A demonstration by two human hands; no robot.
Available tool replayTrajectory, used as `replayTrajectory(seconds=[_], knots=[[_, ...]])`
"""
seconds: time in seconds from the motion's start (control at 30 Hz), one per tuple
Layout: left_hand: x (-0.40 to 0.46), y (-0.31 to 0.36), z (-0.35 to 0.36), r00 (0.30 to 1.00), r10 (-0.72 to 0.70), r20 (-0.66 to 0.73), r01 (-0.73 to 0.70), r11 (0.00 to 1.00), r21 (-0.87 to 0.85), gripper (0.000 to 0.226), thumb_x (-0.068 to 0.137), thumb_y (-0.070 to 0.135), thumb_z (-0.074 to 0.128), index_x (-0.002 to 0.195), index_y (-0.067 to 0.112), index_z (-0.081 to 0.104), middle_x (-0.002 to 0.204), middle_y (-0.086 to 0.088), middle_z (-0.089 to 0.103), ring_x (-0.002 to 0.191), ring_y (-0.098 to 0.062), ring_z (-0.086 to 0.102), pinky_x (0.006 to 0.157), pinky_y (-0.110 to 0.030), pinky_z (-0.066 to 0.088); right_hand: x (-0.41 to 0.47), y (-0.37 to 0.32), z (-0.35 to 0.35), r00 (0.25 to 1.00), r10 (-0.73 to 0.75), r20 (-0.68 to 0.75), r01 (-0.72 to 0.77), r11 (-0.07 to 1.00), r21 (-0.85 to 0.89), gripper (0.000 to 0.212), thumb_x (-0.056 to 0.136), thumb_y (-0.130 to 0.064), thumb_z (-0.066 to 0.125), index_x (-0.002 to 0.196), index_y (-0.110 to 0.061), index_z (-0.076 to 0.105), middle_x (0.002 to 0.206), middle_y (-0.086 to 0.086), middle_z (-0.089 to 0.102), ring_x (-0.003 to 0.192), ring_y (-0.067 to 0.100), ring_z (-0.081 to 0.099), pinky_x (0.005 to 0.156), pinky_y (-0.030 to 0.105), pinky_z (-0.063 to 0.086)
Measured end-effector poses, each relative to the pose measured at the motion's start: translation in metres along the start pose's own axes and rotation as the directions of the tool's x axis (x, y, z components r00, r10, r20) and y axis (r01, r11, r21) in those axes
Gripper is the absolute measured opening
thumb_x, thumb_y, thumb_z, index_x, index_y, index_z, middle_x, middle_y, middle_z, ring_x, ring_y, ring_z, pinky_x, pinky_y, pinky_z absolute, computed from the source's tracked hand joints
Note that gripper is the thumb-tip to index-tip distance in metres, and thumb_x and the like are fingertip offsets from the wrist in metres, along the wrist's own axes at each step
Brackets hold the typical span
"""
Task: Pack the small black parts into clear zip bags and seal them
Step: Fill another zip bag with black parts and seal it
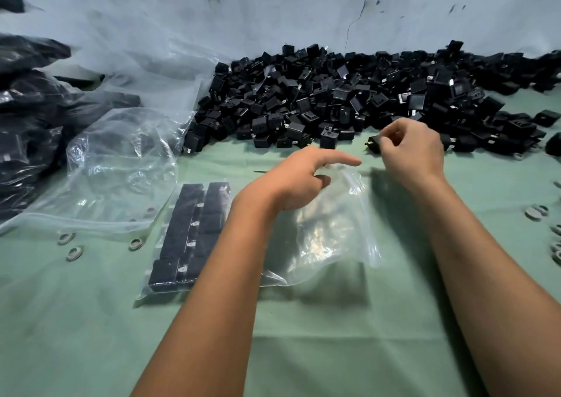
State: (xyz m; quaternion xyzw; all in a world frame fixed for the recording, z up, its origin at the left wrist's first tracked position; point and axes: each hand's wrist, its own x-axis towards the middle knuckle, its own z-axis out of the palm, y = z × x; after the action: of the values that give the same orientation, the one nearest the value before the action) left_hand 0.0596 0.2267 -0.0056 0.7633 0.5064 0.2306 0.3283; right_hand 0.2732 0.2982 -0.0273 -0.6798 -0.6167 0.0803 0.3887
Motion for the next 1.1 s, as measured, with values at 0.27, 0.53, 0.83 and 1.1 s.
replayTrajectory(seconds=[0.27, 0.53, 0.83, 1.1], knots=[[0.003, 0.003, -0.002, 0.997, 0.07, -0.037, -0.066, 0.993, 0.101, 0.044, 0.097, 0.0, 0.056, 0.113, 0.036, 0.075, 0.124, -0.001, 0.052, 0.123, -0.022, 0.05, 0.106, -0.049, 0.045, -0.002, 0.016, 0.02, 0.929, -0.09, 0.36, 0.166, 0.969, -0.185, 0.063, 0.099, -0.002, 0.049, 0.154, -0.033, 0.044, 0.162, 0.007, 0.032, 0.15, 0.032, 0.026, 0.123, 0.047, 0.026], [-0.007, -0.001, -0.016, 0.969, 0.052, -0.24, -0.055, 0.999, -0.004, 0.022, 0.084, 0.002, 0.08, 0.093, 0.022, 0.081, 0.099, 0.003, 0.07, 0.085, -0.02, 0.07, 0.082, -0.039, 0.061, -0.005, -0.008, -0.017, 0.83, -0.203, 0.52, 0.069, 0.962, 0.265, 0.05, 0.081, -0.027, 0.087, 0.126, -0.029, 0.067, 0.09, -0.005, 0.073, 0.067, 0.014, 0.07, 0.063, 0.023, 0.052], [-0.009, -0.012, -0.024, 0.969, -0.057, -0.239, 0.033, 0.994, -0.102, 0.018, 0.084, -0.002, 0.077, 0.09, 0.014, 0.08, 0.082, -0.008, 0.074, 0.066, -0.018, 0.069, 0.071, -0.035, 0.06, -0.014, -0.037, -0.043, 0.261, -0.358, 0.897, -0.09, 0.916, 0.392, 0.032, 0.085, -0.004, 0.08, 0.116, -0.004, 0.072, 0.094, 0.012, 0.075, 0.076, 0.021, 0.071, 0.067, 0.028, 0.06], [-0.007, -0.011, -0.027, 0.972, -0.025, -0.234, 0.003, 0.996, -0.093, 0.022, 0.081, 0.001, 0.08, 0.083, 0.023, 0.08, 0.067, 0.0, 0.07, 0.06, -0.012, 0.06, 0.063, -0.026, 0.051, -0.028, -0.056, -0.031, 0.143, -0.431, 0.891, -0.085, 0.891, 0.445, 0.023, 0.083, -0.011, 0.077, 0.106, -0.007, 0.077, 0.094, 0.01, 0.078, 0.083, 0.021, 0.077, 0.069, 0.027, 0.061]])
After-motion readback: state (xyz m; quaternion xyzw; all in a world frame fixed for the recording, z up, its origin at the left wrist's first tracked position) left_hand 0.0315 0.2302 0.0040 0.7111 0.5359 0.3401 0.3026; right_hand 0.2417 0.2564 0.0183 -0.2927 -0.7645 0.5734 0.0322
